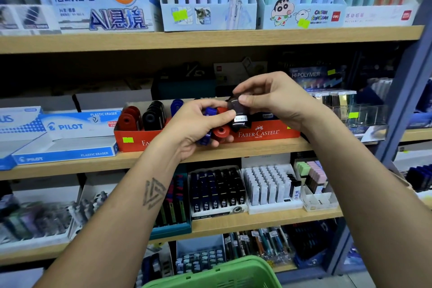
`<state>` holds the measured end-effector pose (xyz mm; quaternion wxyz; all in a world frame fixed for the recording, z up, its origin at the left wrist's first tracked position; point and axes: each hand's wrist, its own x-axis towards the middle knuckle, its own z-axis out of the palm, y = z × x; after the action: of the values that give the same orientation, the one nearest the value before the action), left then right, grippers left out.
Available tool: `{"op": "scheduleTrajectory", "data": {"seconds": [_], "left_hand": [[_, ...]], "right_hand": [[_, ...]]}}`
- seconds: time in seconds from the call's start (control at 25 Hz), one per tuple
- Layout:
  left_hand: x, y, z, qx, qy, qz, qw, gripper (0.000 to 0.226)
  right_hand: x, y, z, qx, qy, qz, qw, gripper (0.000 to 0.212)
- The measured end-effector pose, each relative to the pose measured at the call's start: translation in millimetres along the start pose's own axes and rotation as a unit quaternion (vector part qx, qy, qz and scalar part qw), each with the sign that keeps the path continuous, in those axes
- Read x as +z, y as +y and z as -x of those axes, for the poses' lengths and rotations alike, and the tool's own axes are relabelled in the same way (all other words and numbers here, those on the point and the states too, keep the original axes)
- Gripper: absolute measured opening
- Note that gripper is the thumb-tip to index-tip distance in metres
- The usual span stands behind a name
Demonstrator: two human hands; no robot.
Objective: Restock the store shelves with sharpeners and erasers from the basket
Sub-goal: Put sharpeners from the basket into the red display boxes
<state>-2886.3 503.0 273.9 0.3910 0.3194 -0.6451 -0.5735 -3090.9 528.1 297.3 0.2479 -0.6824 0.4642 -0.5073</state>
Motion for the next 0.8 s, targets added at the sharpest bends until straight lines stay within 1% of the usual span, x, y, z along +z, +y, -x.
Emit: {"op": "scheduleTrajectory", "data": {"seconds": [0.12, 0.2, 0.32, 0.44, 0.48, 0.56, 0.68, 0.76, 0.8], "left_hand": [[-5, 3, 1, -0.014, -0.002, 0.003, 1.000, 0.035], [-6, 3, 2, -0.020, -0.014, -0.013, 1.000, 0.036], [2, 3, 2, -0.005, -0.020, -0.016, 1.000, 0.031], [10, 5, 2, 0.021, 0.001, 0.002, 1.000, 0.029], [11, 6, 1, 0.028, 0.006, -0.002, 1.000, 0.030], [11, 9, 0, 0.036, 0.022, -0.011, 0.999, 0.030], [8, 10, -1, 0.035, 0.040, -0.015, 0.998, 0.031], [10, 9, -2, 0.027, 0.039, -0.026, 0.999, 0.031], [12, 7, -1, 0.022, 0.036, -0.034, 0.999, 0.031]], "right_hand": [[0, 2, 0, -0.014, 0.019, -0.035, 0.999, 0.020], [2, 1, -1, -0.023, 0.016, -0.051, 0.998, 0.022], [11, -3, -1, -0.025, 0.013, -0.039, 0.999, 0.021], [9, -7, 2, -0.016, -0.004, -0.050, 0.999, 0.025], [3, -8, 3, -0.019, 0.008, -0.062, 0.998, 0.027], [-17, -10, 7, -0.022, 0.065, -0.065, 0.996, 0.032], [-46, -4, 12, -0.006, 0.198, 0.046, 0.979, 0.043], [-57, 4, 13, 0.000, 0.270, 0.115, 0.956, 0.038], [-60, 8, 13, -0.001, 0.289, 0.146, 0.946, 0.033]]}}
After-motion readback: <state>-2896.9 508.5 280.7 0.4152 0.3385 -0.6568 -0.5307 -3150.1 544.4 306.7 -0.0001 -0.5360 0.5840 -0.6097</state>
